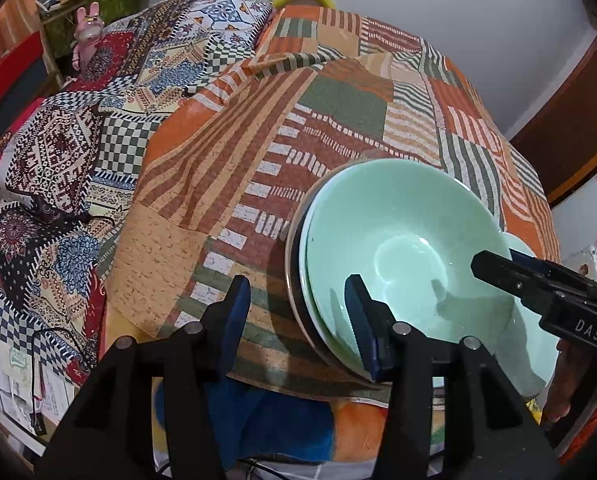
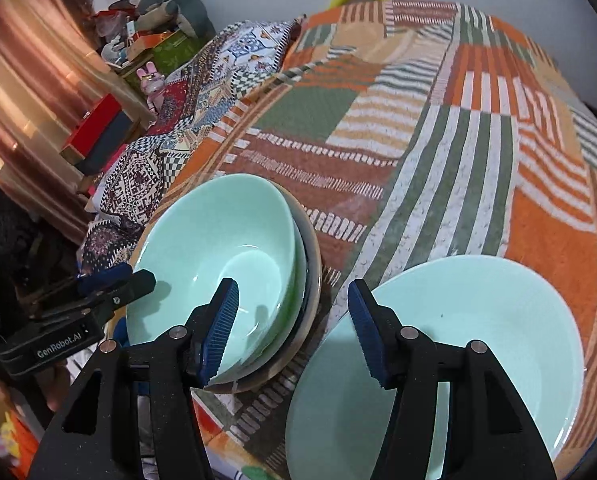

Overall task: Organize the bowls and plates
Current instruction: 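Lower the mint green bowl into the white spotted bowl with both grippers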

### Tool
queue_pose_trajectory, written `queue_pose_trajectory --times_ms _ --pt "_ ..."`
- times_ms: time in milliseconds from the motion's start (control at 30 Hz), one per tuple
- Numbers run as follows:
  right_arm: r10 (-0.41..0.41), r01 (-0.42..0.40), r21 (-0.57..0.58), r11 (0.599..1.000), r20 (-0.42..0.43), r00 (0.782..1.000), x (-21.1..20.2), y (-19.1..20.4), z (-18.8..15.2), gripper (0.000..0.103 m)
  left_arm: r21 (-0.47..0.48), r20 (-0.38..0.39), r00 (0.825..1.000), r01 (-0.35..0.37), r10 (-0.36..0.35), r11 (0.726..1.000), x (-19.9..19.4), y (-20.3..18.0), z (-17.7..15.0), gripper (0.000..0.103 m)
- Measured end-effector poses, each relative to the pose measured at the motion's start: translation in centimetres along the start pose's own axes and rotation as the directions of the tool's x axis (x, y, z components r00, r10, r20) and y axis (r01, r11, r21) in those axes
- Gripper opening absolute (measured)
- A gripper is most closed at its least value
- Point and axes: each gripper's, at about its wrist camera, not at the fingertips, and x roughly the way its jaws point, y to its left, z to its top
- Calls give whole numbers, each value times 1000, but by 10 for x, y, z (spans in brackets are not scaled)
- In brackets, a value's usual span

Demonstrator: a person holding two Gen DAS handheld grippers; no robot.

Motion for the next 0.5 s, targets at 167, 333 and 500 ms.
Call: queue_pose_trajectory --times_ms 167,333,500 --pt "2 -2 -16 1000 -15 1000 8 3 1 53 6 -16 1000 16 -16 1000 10 -1 1 49" --pt "4 -5 -23 1000 -33 999 17 1 1 53 0 -41 999 34 -33 999 20 2 1 49" --pt "4 -5 -21 1000 -41 999 22 0 1 45 -23 -51 997 62 -63 998 25 7 -1 48"
